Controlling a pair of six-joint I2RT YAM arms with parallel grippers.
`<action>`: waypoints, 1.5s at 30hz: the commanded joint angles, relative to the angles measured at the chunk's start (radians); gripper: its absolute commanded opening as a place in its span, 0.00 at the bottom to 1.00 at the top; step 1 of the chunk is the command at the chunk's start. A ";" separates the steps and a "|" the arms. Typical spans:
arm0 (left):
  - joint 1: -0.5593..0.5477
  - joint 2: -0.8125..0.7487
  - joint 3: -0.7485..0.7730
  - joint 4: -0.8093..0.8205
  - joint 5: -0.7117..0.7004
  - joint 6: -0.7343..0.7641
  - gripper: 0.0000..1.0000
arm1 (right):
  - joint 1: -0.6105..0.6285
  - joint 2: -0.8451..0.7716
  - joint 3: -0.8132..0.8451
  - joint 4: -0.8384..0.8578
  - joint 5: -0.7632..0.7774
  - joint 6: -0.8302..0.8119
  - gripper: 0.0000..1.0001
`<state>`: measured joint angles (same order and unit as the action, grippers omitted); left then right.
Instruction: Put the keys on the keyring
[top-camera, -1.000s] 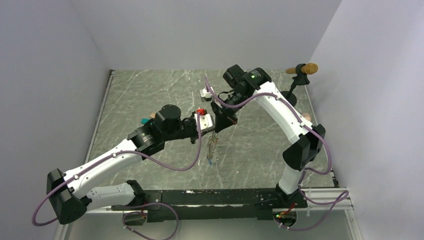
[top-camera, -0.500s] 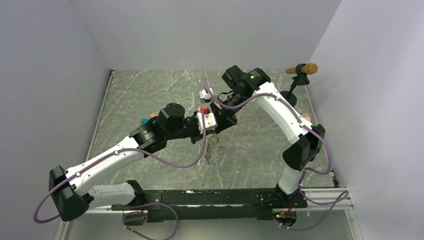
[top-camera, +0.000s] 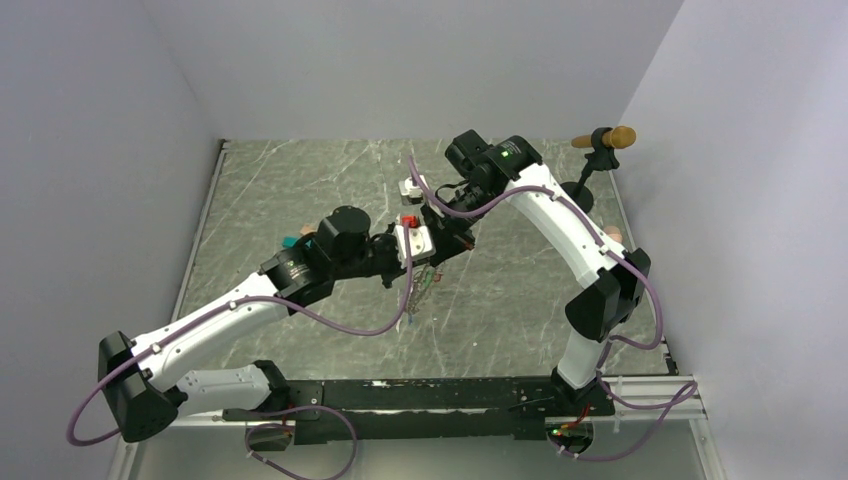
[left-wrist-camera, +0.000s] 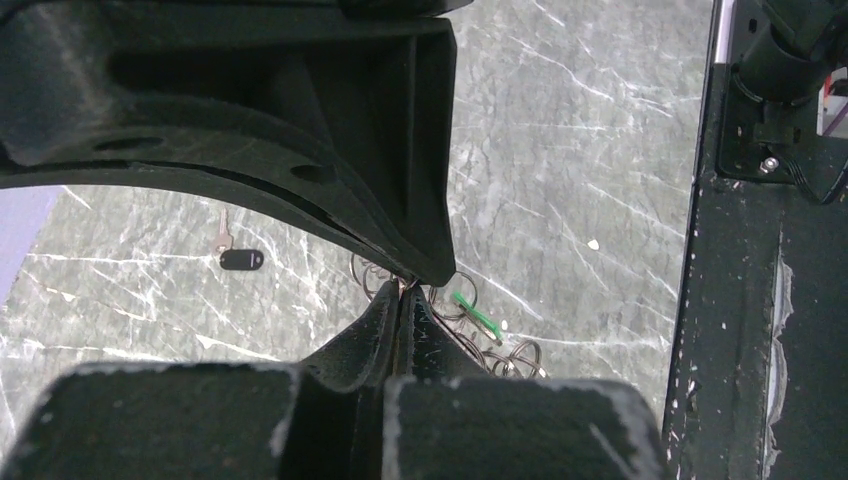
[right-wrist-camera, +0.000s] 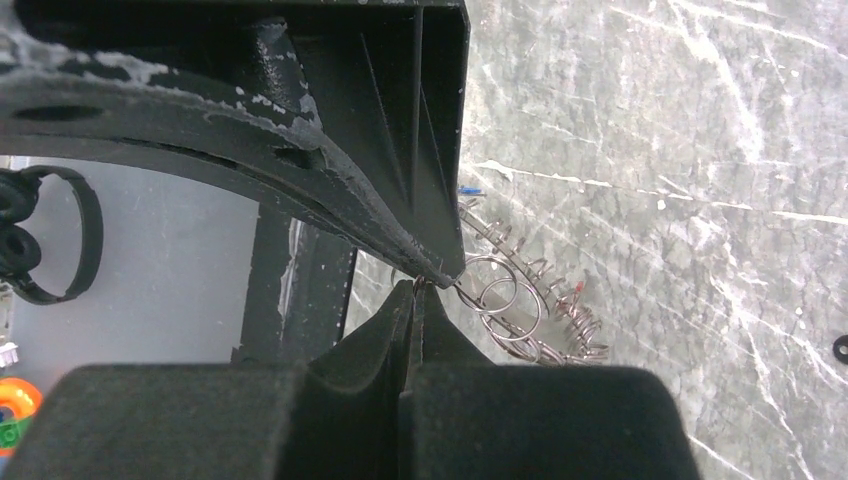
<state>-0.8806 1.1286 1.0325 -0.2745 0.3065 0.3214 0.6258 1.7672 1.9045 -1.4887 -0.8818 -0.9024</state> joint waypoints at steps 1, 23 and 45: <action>-0.003 -0.064 -0.043 0.118 -0.032 -0.044 0.00 | 0.006 -0.027 0.015 -0.006 -0.071 -0.016 0.06; -0.001 -0.254 -0.661 1.344 -0.143 -0.600 0.00 | -0.103 -0.093 -0.020 0.045 -0.295 0.025 0.42; 0.008 0.024 -0.717 1.880 -0.083 -0.655 0.00 | -0.142 -0.153 -0.181 0.287 -0.406 0.294 0.38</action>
<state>-0.8791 1.1397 0.2752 1.4487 0.2066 -0.3058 0.4820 1.6402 1.7168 -1.2499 -1.2366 -0.6418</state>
